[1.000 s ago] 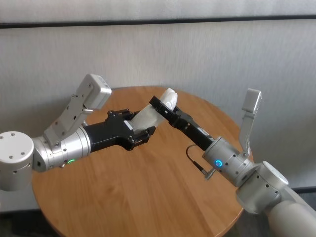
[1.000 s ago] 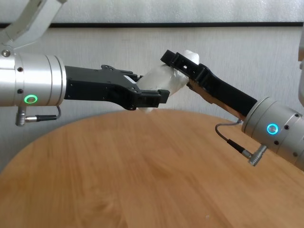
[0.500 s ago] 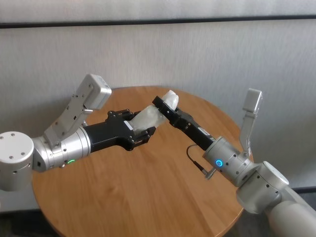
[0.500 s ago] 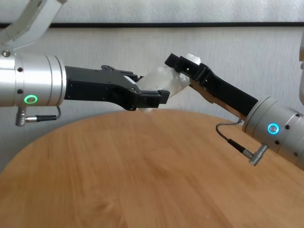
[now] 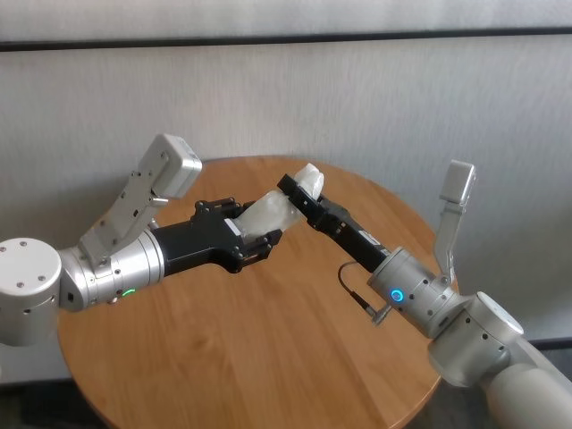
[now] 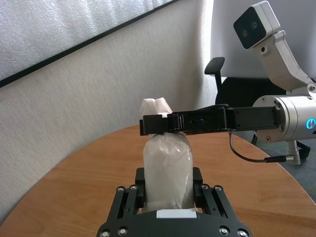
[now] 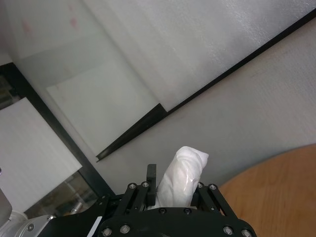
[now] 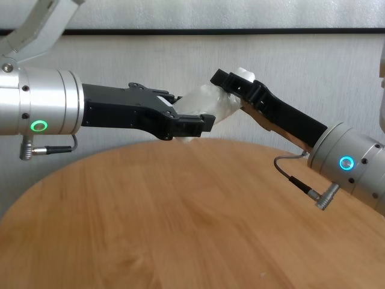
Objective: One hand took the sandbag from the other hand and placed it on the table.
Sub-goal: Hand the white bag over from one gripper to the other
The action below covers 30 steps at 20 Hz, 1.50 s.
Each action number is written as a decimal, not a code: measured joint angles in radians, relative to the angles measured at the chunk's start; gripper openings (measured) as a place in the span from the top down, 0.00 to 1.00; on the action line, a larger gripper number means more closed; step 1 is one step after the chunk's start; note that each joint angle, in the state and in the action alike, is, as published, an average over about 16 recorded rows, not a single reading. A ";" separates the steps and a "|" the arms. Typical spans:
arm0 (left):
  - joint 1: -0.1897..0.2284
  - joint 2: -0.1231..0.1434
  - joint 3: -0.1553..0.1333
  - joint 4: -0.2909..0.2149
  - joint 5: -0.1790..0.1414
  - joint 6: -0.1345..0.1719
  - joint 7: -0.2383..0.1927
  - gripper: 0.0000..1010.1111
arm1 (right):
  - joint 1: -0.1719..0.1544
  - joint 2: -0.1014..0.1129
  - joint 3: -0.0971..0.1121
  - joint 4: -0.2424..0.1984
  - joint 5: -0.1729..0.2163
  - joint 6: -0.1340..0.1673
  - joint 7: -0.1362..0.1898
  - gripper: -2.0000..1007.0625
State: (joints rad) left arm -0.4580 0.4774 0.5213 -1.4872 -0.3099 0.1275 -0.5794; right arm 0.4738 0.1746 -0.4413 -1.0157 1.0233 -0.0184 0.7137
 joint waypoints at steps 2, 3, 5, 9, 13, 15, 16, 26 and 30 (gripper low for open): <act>0.000 0.001 0.000 0.000 -0.001 0.000 -0.001 0.43 | -0.001 0.000 0.001 -0.001 0.000 -0.002 -0.001 0.66; 0.000 0.001 0.000 -0.001 -0.001 -0.001 -0.001 0.43 | -0.002 0.000 0.001 -0.001 0.000 -0.003 -0.001 0.66; 0.000 0.002 0.001 -0.001 -0.002 -0.001 -0.002 0.43 | -0.003 0.000 0.002 -0.002 0.000 -0.005 -0.001 0.66; 0.000 0.005 0.004 -0.003 -0.003 -0.002 -0.003 0.43 | -0.005 0.000 0.003 -0.004 0.001 -0.012 -0.001 0.66; 0.000 0.009 0.008 -0.006 -0.003 -0.003 -0.002 0.43 | -0.008 0.000 0.005 -0.007 0.002 -0.019 -0.002 0.66; 0.000 0.010 0.010 -0.007 -0.003 -0.003 -0.002 0.43 | -0.010 0.001 0.005 -0.008 0.002 -0.021 -0.002 0.66; 0.000 0.011 0.011 -0.007 -0.003 -0.004 -0.002 0.43 | -0.010 0.001 0.006 -0.008 0.002 -0.022 -0.001 0.66; -0.001 0.014 0.016 -0.009 0.000 -0.003 0.000 0.43 | -0.012 0.001 0.006 -0.010 0.005 -0.028 0.001 0.66; -0.001 0.014 0.016 -0.009 0.000 -0.003 -0.001 0.40 | -0.012 0.001 0.007 -0.009 0.007 -0.029 0.003 0.66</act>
State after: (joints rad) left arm -0.4590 0.4912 0.5368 -1.4964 -0.3104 0.1248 -0.5808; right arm 0.4616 0.1758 -0.4347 -1.0245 1.0304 -0.0475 0.7168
